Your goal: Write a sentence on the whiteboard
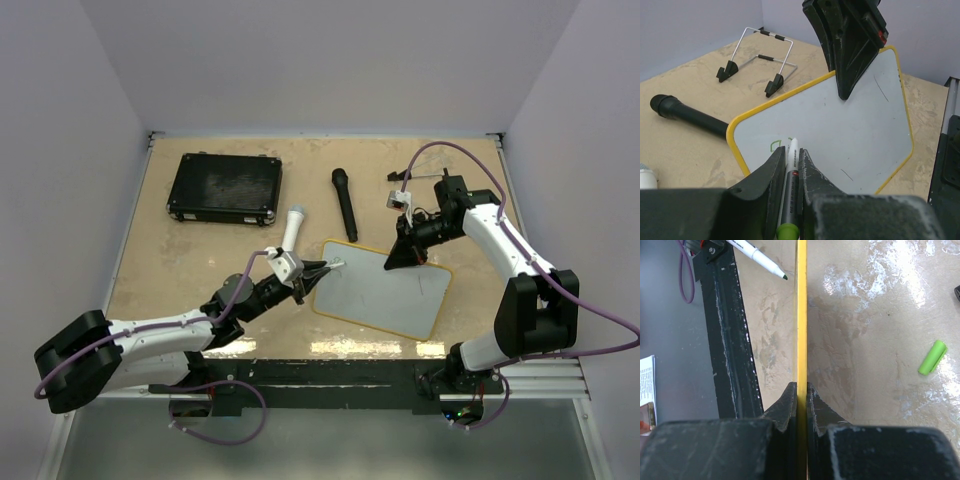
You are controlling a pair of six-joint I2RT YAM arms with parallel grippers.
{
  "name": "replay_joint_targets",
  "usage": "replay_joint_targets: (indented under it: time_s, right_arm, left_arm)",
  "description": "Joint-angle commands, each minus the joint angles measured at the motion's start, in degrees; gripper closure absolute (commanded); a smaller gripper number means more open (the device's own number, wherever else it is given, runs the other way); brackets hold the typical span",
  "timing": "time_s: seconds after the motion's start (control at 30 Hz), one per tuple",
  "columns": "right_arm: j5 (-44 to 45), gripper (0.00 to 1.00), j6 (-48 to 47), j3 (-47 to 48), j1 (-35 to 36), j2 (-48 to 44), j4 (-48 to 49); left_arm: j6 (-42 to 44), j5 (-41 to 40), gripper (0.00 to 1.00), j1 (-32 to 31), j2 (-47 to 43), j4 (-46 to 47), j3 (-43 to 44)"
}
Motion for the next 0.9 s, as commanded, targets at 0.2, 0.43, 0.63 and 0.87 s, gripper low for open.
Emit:
replay_joint_targets:
  time_s: [0.2, 0.43, 0.63, 0.87]
  right_arm:
    - [-1.53, 1.00, -3.91, 1.26, 0.29, -0.75, 2.01]
    - [-1.53, 1.00, -3.91, 1.26, 0.12, -0.83, 2.10]
    - [-1.53, 1.00, -4.00, 1.17, 0.21, -0.92, 2.10]
    - [-1.53, 1.00, -4.08, 1.08, 0.29, -0.83, 2.10]
  left_arm:
    - [-0.01, -0.08, 1.00, 0.20, 0.25, -0.31, -1.09]
    - [0.25, -0.16, 1.00, 0.20, 1.83, 0.30, -0.47]
    - [0.60, -0.16, 1.00, 0.20, 3.42, 0.74, 0.67]
    - [0.43, 0.36, 1.00, 0.20, 3.68, 1.53, 1.20]
